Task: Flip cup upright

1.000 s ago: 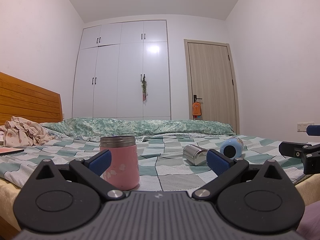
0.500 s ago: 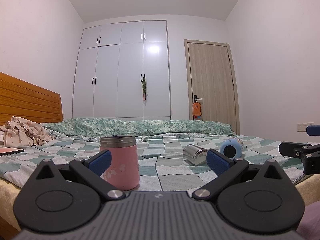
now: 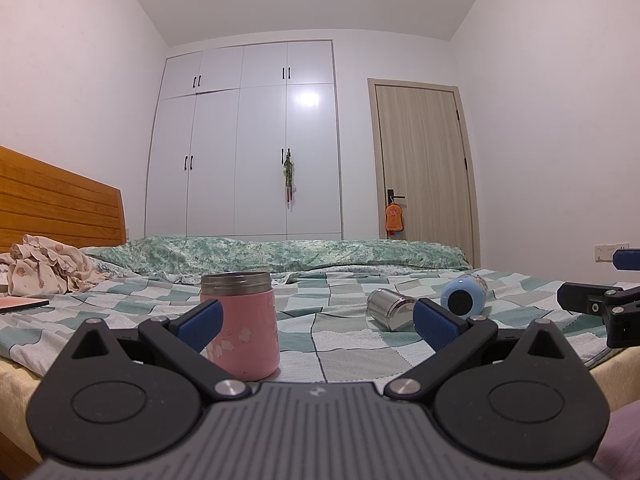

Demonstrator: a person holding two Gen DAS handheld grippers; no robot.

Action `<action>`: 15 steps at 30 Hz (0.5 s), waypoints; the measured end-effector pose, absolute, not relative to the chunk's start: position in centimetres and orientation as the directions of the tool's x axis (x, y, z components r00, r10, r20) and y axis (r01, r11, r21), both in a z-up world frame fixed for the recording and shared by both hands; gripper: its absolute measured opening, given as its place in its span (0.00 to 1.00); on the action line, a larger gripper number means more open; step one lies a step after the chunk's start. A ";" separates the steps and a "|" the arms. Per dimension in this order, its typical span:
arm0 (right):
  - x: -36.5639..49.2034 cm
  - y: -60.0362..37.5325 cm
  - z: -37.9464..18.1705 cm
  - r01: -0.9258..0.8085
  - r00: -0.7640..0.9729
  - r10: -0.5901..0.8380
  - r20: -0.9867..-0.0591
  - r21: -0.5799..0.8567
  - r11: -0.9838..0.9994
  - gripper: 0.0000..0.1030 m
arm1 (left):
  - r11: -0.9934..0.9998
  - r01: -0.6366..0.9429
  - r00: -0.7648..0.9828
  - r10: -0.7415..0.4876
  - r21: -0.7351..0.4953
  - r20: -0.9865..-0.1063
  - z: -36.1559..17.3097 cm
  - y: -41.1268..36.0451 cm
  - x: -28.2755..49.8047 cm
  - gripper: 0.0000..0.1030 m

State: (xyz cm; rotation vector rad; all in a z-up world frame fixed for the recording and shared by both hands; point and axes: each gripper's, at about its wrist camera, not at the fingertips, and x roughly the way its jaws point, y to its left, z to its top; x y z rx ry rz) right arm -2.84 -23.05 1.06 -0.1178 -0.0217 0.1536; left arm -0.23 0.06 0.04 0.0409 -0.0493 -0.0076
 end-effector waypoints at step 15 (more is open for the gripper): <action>-1.5 -23.9 1.9 -0.185 0.983 0.185 -0.008 -0.087 0.979 1.00 | 0.997 0.063 0.998 -0.062 0.033 -0.027 1.9 -0.2 1.8 1.00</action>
